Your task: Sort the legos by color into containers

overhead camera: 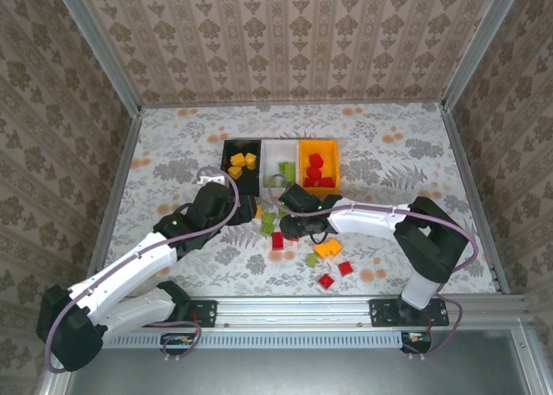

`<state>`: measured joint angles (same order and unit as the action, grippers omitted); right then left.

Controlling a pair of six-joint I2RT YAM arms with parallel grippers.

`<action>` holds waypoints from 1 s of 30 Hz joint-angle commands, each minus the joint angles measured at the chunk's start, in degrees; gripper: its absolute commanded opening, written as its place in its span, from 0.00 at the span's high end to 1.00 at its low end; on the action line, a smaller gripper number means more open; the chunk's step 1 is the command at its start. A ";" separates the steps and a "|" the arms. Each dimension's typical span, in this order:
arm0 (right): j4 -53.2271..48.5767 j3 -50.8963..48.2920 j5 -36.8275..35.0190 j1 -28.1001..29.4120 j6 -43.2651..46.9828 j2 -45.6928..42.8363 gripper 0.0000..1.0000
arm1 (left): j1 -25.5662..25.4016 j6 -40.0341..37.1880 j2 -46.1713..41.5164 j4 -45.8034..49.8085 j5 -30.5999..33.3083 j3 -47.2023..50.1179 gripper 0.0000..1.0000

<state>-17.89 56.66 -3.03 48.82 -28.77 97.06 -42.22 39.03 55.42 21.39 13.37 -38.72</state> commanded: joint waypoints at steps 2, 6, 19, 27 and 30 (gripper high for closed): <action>-1.97 -2.16 -3.24 0.37 -0.49 -4.38 0.65 | 0.47 0.87 -0.58 0.37 0.18 1.09 0.00; -3.33 -2.28 -5.03 -0.14 -0.11 -9.38 0.67 | 0.49 0.88 -0.14 0.01 -0.01 0.93 0.00; -3.97 10.08 -6.16 -16.06 3.18 -10.76 0.67 | 0.14 0.66 3.44 -0.96 -2.21 0.94 0.00; -5.45 22.91 -6.91 -22.22 3.23 5.06 0.66 | -1.06 -0.95 4.72 -1.16 -4.46 0.34 0.00; -5.93 25.44 -6.90 -22.62 3.31 7.26 0.60 | -2.01 -2.07 5.47 -0.84 -5.26 -0.59 0.00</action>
<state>-21.87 78.76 -8.82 26.44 -26.61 103.15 -43.31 38.85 60.16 20.53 9.65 -38.48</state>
